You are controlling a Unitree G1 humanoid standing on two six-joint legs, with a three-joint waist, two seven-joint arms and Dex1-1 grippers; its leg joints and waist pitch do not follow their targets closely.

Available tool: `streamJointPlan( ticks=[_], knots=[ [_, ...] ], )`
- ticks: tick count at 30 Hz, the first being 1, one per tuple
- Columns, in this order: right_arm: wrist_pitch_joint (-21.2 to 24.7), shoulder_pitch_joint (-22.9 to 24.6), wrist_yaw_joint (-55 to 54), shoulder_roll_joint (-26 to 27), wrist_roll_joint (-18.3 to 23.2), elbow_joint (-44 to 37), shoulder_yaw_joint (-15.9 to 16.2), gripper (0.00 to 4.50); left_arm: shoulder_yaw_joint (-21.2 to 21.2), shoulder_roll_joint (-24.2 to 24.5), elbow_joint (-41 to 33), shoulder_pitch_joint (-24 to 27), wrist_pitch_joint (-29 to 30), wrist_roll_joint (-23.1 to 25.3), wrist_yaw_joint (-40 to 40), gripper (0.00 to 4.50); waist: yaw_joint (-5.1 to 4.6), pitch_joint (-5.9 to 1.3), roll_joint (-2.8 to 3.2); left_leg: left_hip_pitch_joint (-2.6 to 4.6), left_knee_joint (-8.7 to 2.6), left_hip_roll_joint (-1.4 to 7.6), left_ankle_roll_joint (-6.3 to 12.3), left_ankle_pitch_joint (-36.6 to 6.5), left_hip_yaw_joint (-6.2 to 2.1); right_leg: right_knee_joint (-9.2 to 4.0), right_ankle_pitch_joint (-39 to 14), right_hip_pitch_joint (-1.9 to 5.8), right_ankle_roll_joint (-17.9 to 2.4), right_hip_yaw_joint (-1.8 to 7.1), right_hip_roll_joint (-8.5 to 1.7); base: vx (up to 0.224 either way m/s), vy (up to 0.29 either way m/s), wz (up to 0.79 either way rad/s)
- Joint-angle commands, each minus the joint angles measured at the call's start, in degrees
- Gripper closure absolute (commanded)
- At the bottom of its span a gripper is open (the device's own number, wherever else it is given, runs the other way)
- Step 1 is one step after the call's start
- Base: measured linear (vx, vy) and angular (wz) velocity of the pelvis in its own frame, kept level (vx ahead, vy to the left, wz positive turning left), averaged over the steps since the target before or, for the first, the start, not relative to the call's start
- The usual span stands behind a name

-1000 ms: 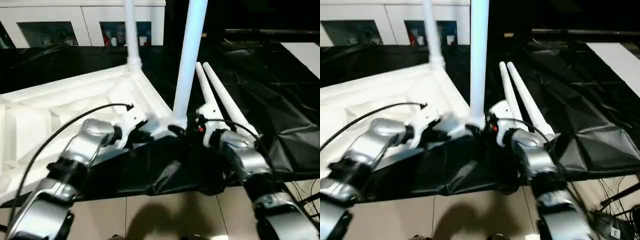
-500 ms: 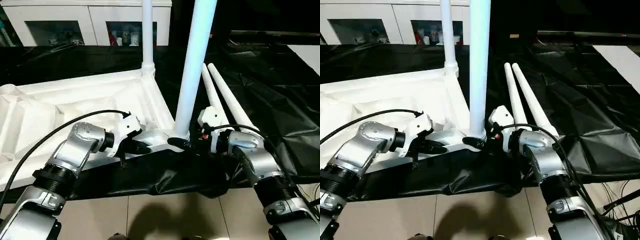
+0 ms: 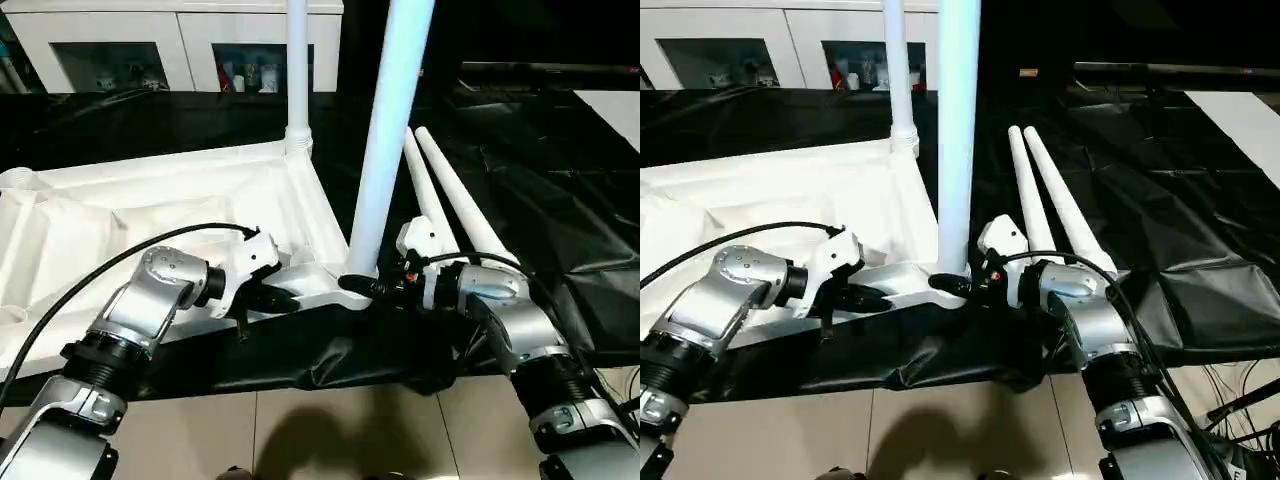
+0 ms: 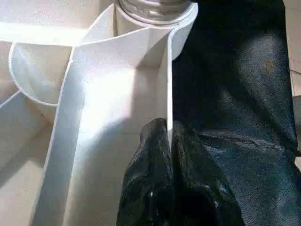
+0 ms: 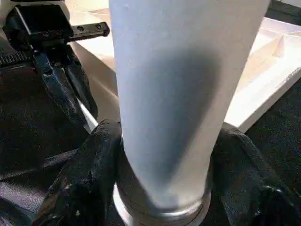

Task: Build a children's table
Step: Rotate leg to tighten

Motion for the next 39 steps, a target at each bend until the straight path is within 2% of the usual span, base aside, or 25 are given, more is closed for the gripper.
streamJointPlan(
  ticks=[1,3,7,8,9,10,11,12,13,15,18,20,21,25,27,28,29,33,34,38,39],
  knots=[
    [1.7,0.9,-1.1,0.3,-0.8,0.3,0.6,2.01,-0.7,-0.7,-1.2,-0.4,0.7,-0.7,-0.4,4.5,-0.03,-3.77,0.17,0.41,-3.09,0.65,6.31,-4.7,0.4,-2.66,3.5,3.94,-16.5,2.33,-2.68,0.0,0.0,0.0],
    [2.4,1.0,-3.0,1.2,-0.8,1.0,0.1,2.02,-0.6,-1.5,-0.2,-0.7,1.3,-0.3,1.0,4.5,-0.06,-3.59,0.18,0.4,-3.18,0.65,6.05,-5.1,0.41,-2.79,2.5,3.83,-16.4,2.36,-2.7,0.0,0.0,0.0],
    [4.9,0.8,-10.9,4.5,-0.8,4.0,-2.0,2.02,-0.4,-4.3,3.4,-2.4,2.2,1.5,6.4,4.5,-0.2,-3.19,0.13,0.7,-3.56,0.63,3.76,-9.1,0.4,-3.67,-5.1,3.64,-14.9,2.41,-2.87,0.0,0.0,0.0],
    [5.5,0.4,-15.5,6.5,-1.0,5.5,-3.1,2.03,0.1,-6.1,5.7,-3.7,2.9,2.2,9.7,4.5,-0.25,-3.07,0.18,0.71,-3.67,0.72,3.38,-9.7,0.4,-3.83,-6.6,3.54,-14.5,2.51,-3.0,0.0,0.0,0.0],
    [5.7,0.3,-17.2,7.2,-1.1,6.0,-3.5,2.03,0.3,-6.7,6.5,-4.2,3.2,2.5,11.0,4.5,-0.34,-2.81,0.24,0.95,-3.9,0.69,2.44,-11.4,0.44,-4.35,-10.4,3.27,-13.6,2.52,-2.91,0.0,0.0,0.0],
    [6.1,-1.1,-25.8,10.3,-1.8,9.3,-5.3,2.04,1.5,-9.9,10.3,-6.8,4.5,3.4,17.4,4.5,-0.36,-2.9,0.29,1.19,-3.87,0.64,1.54,-12.2,0.42,-4.45,-12.2,3.23,-13.1,2.67,-3.08,0.0,0.0,0.0],
    [6.1,-1.1,-26.0,10.4,-1.8,9.4,-5.3,2.1,1.5,-9.9,10.4,-6.9,4.6,3.4,17.6,4.5,-0.54,-2.73,0.23,1.24,-3.99,0.53,1.07,-12.8,0.44,-4.58,-13.1,3.03,-13.0,2.69,-2.93,0.0,0.0,0.0],
    [6.2,-2.4,-31.9,12.2,-2.1,11.9,-6.6,2.1,2.4,-11.9,12.6,-8.5,5.8,3.9,21.7,4.5,-0.54,-2.56,0.34,1.24,-4.26,0.5,0.14,-14.3,0.17,-4.78,-16.0,3.21,-11.8,2.54,-2.92,0.0,0.0,0.0],
    [6.6,-3.7,-37.5,13.6,-2.3,14.2,-8.0,2.14,3.3,-13.4,14.7,-9.8,6.5,4.2,25.7,4.5,-0.62,-2.7,0.35,1.34,-4.22,0.31,-0.29,-14.7,0.18,-5.03,-17.4,3.08,-11.1,2.65,-3.01,0.0,0.0,0.0],
    [6.6,-5.3,-43.6,15.0,-1.8,17.0,-9.9,2.18,3.6,-14.7,16.7,-11.1,6.5,4.7,28.7,4.5,-0.65,-2.63,0.29,1.36,-4.32,0.28,-0.51,-15.4,0.07,-5.34,-19.0,2.9,-10.2,2.67,-3.0,0.0,0.0,0.0],
    [4.8,-8.5,-51.7,17.6,0.6,21.8,-13.6,2.19,4.3,-17.1,19.9,-13.0,5.9,5.0,33.3,4.5,-0.62,-2.81,0.32,1.19,-4.29,0.16,-0.15,-15.0,0.07,-5.28,-17.6,2.84,-9.6,2.69,-2.91,0.0,0.0,0.0],
    [3.6,-10.1,-54.3,18.3,0.0,23.7,-13.7,2.19,4.0,-17.7,21.2,-13.7,4.8,5.3,34.0,4.5,-0.61,-2.81,0.3,1.09,-4.32,0.11,0.15,-14.8,0.07,-5.2,-16.4,2.84,-9.5,2.62,-2.78,0.0,0.0,0.0],
    [2.5,-11.3,-55.1,18.6,-0.9,25.1,-13.2,2.19,3.8,-18.0,21.7,-14.0,4.1,5.5,33.8,4.5,-0.57,-2.88,0.28,0.9,-4.35,0.15,0.32,-14.3,0.03,-5.08,-15.0,3.07,-9.6,2.61,-2.81,0.0,0.0,0.0],
    [-0.7,-13.4,-52.4,19.4,-2.3,27.2,-12.8,2.19,3.5,-17.9,22.5,-14.5,2.4,5.8,32.4,4.5,-0.66,-2.99,0.25,0.67,-4.2,0.16,1.26,-13.0,0.17,-4.8,-12.0,3.11,-10.6,2.61,-2.81,0.0,0.0,0.0],
    [-1.7,-13.6,-50.3,19.6,-2.5,27.0,-12.3,2.19,3.1,-17.6,22.1,-14.3,1.5,5.9,31.5,4.5,-0.58,-3.02,0.12,0.66,-4.16,0.22,1.57,-12.6,0.19,-4.68,-11.0,3.2,-11.0,2.63,-2.85,0.0,0.0,0.0],
    [-2.6,-13.3,-47.9,19.5,-2.2,26.0,-11.9,1.65,2.8,-17.1,20.9,-13.7,1.9,5.4,29.9,4.5,-0.58,-3.1,0.04,0.51,-4.13,0.25,2.22,-11.5,0.21,-4.47,-9.3,3.41,-11.5,2.61,-2.91,0.0,0.0,0.0],
    [-3.3,-13.1,-46.9,19.4,-2.2,25.5,-11.6,1.52,2.5,-16.6,19.9,-13.1,1.3,5.2,28.6,4.5,-0.6,-3.11,0.07,0.5,-4.12,0.27,2.47,-11.0,0.22,-4.4,-8.7,3.4,-11.7,2.62,-2.87,0.0,0.0,0.0],
    [-4.4,-11.8,-42.4,17.9,-2.1,22.6,-10.0,1.33,1.7,-14.6,14.8,-10.2,1.1,3.0,21.9,4.5,-0.97,-3.29,0.15,0.08,-3.89,0.4,4.08,-7.8,0.24,-3.89,-3.7,3.66,-13.6,2.54,-2.93,0.0,0.0,0.0],
    [-3.7,-10.5,-37.8,15.8,-2.5,20.0,-8.1,1.18,0.5,-12.0,11.8,-7.8,0.1,2.6,17.4,4.5,-1.09,-3.33,0.06,-0.16,-3.82,0.45,4.76,-6.7,0.17,-3.59,-1.8,3.96,-14.0,2.48,-2.91,0.0,0.0,0.0],
    [-2.1,-7.1,-27.7,11.0,-3.3,14.0,-4.6,1.18,0.0,-8.1,7.6,-4.3,-1.7,0.7,10.7,4.5,-1.1,-3.52,0.21,0.05,-3.34,0.48,7.3,-3.9,0.42,-2.9,5.2,3.72,-16.0,2.6,-2.62,0.0,0.0,0.0],
    [-1.7,-6.7,-26.4,10.4,-3.3,13.3,-4.4,1.18,-0.1,-7.6,7.1,-3.9,-2.1,0.5,9.8,4.5,-1.1,-3.52,0.21,0.05,-3.34,0.48,7.3,-3.9,0.42,-2.9,5.2,3.72,-16.0,2.6,-2.62,0.0,0.0,0.0]
  ],
)
